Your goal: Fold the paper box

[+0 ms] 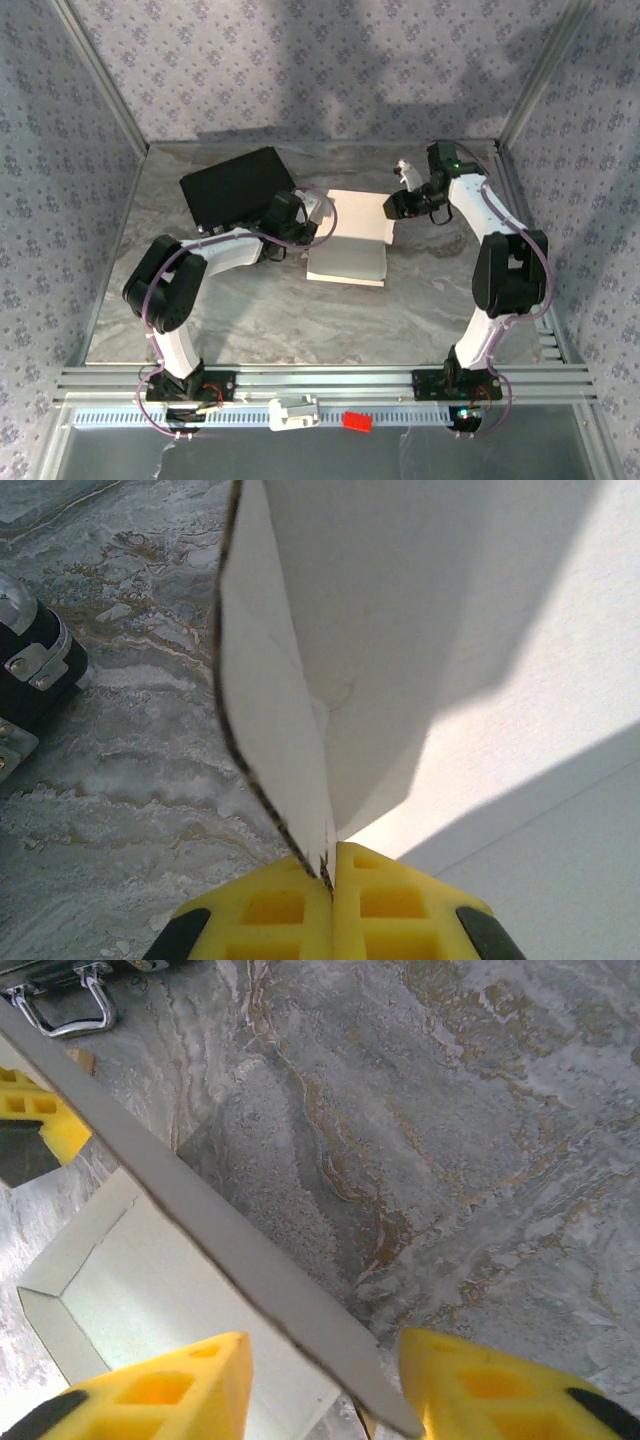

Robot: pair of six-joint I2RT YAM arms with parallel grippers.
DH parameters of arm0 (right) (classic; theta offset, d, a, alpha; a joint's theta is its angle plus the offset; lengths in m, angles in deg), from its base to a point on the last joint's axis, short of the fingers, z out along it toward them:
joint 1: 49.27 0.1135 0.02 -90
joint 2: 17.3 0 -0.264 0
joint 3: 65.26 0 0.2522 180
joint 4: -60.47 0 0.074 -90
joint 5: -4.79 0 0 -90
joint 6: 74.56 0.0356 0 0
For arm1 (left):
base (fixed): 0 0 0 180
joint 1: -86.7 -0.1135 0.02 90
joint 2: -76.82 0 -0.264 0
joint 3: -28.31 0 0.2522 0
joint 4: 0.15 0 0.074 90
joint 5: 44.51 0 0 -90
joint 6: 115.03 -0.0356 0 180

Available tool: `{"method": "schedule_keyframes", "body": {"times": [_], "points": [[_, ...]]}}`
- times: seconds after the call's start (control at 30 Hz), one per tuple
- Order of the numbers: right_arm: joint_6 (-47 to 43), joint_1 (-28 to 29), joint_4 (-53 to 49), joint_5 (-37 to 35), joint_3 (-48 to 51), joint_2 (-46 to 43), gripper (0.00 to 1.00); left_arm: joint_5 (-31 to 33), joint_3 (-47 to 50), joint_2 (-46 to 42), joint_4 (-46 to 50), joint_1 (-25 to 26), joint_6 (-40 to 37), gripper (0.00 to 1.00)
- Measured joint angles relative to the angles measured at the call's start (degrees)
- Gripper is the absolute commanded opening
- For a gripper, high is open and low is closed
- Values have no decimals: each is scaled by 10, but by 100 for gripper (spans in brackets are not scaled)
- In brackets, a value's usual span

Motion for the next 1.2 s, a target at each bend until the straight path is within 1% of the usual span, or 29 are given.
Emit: {"method": "schedule_keyframes", "body": {"times": [0.13,0.17,0.37,0.4,0.47,0.53,0.57,0.6,0.67,0.73,0.83,0.93,1.0,1.1,1.2], "points": [[-4,2,-11,-12,-5,4,29,0,0,0,0,0,0,0],[-4,2,-15,-14,-6,4,27,0,0,0,0,0,0,0],[-1,11,-26,-46,-7,2,5,0,-6,1,6,0,1,0],[0,16,-26,-55,-7,0,1,0,-8,1,9,0,2,3],[0,26,-25,-76,-7,-3,0,0,-10,1,15,-2,3,11],[0,37,-17,-97,-5,-9,0,-2,-12,1,21,-3,5,24],[-1,42,-7,-108,1,-16,0,-3,-15,1,26,-4,6,33],[-3,45,0,-115,8,-24,0,-7,-18,0,31,-4,10,39],[-10,48,7,-120,19,-40,0,-17,-22,-3,42,-9,10,46],[-20,46,9,-123,23,-51,0,-31,-23,-14,55,-18,12,48],[-36,42,15,-125,23,-60,0,-66,-23,-44,75,-46,4,49],[-46,38,17,-123,23,-61,0,-119,-23,-76,88,-80,-23,49],[-50,37,18,-118,23,-61,0,-168,-29,-83,94,-104,-46,49],[-54,37,17,-113,23,-61,0,-233,-52,-64,108,-133,-78,48],[-56,37,17,-110,23,-60,0,-293,-116,-8,138,-151,-106,48]]}}
